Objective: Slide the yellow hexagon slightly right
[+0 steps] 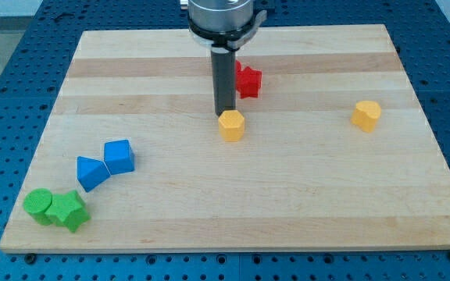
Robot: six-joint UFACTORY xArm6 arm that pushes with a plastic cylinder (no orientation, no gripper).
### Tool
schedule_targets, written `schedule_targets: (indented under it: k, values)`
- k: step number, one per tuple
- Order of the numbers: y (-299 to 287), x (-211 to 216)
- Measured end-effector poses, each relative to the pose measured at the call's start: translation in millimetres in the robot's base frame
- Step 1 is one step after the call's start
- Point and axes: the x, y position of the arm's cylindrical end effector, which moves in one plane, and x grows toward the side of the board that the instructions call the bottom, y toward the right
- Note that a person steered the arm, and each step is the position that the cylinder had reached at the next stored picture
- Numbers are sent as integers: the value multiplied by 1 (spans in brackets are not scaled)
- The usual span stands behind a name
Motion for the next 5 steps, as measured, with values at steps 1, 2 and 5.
schedule_targets:
  k: [1,2,5]
  values:
    - [-34,0]
    - [-51,7]
    - [-34,30]
